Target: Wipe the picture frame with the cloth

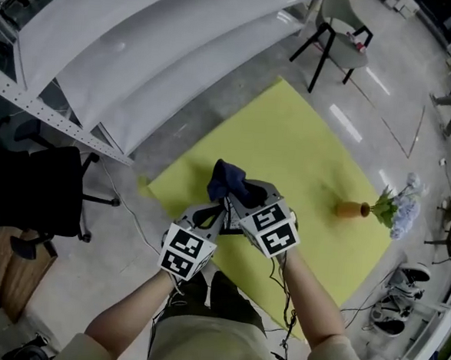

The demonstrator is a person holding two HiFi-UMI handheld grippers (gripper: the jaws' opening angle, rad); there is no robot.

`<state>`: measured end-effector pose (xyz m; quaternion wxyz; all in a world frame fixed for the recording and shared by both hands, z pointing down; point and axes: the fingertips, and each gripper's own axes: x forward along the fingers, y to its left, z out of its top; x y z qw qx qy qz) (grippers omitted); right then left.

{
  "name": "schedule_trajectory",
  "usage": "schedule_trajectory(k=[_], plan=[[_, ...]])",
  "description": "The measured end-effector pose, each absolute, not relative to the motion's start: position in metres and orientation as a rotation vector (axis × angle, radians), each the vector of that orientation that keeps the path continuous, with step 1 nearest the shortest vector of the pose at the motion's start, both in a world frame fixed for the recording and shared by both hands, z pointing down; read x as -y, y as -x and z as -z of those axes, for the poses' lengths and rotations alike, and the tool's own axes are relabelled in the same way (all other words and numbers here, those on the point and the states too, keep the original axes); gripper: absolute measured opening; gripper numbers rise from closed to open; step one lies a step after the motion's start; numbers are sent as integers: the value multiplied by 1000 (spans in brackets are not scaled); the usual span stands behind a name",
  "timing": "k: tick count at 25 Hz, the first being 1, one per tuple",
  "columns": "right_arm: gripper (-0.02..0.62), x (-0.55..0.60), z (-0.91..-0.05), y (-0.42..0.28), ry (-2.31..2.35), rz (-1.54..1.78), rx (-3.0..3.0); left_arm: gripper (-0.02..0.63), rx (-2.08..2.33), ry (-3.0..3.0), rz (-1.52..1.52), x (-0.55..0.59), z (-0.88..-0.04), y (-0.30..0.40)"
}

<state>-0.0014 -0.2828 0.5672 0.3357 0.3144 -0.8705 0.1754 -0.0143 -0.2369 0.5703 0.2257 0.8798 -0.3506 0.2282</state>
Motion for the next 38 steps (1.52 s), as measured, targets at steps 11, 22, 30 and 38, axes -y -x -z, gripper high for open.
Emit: schedule_trajectory(k=[11, 22, 30, 38], plan=[[121, 270, -653, 10, -736, -575, 2190, 8, 850, -2315, -719, 225, -653, -2], [106, 276, -663, -45, -883, -595, 2101, 6, 798, -2315, -752, 218, -668, -4], [101, 282, -651, -95, -1024, -488, 1967, 6, 780, -2344, -752, 221, -668, -8], [101, 264, -602, -40, -939, -595, 2212, 6, 733, -2318, -728, 202, -663, -3]])
